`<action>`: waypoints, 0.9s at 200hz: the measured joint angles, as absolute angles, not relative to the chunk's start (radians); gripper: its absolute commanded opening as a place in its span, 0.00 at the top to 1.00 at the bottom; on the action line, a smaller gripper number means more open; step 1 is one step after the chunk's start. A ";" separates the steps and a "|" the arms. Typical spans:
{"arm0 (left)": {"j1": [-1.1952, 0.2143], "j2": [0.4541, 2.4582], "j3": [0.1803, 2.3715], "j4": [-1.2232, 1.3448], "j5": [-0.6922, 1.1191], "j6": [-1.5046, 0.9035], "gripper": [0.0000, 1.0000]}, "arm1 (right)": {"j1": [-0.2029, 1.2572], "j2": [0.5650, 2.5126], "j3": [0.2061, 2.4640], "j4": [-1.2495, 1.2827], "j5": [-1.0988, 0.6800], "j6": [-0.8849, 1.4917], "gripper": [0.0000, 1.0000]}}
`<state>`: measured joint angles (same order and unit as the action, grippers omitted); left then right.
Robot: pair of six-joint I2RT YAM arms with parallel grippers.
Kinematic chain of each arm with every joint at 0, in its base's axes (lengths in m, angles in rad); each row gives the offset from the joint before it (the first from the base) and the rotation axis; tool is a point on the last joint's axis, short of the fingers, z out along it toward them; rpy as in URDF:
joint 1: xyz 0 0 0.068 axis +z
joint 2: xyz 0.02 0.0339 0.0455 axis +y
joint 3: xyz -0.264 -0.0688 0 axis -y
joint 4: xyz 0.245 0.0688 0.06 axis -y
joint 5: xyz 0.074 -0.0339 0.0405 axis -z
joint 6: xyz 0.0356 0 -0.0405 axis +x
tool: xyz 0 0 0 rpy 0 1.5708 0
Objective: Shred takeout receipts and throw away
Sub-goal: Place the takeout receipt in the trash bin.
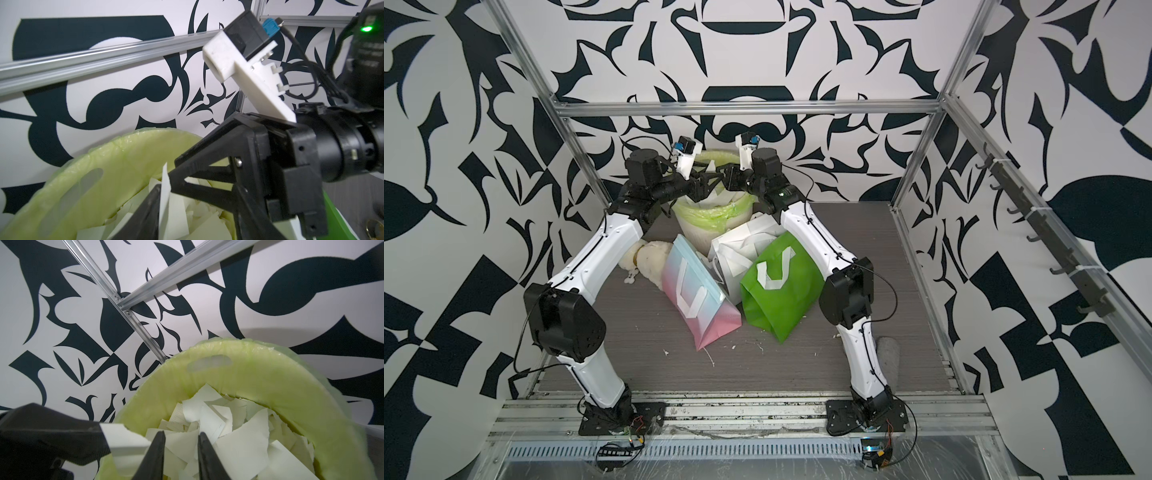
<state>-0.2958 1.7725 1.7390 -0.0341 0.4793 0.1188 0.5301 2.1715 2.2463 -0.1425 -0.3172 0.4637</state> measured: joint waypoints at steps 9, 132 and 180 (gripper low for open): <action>-0.296 1.766 1.730 -0.029 0.479 0.131 0.41 | 0.530 2.149 2.213 -0.131 -0.322 0.458 0.68; -0.286 1.726 1.663 -0.045 0.562 0.320 0.21 | 0.521 2.027 2.142 -0.033 -0.491 0.402 0.54; -0.286 1.711 1.649 -0.039 0.599 0.335 0.20 | 0.522 2.099 2.193 -0.033 -0.513 0.447 0.51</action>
<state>-0.2855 1.7115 1.6493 -0.0387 0.5995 0.3347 0.5217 2.0991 2.1933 -0.0334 -0.5129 0.4469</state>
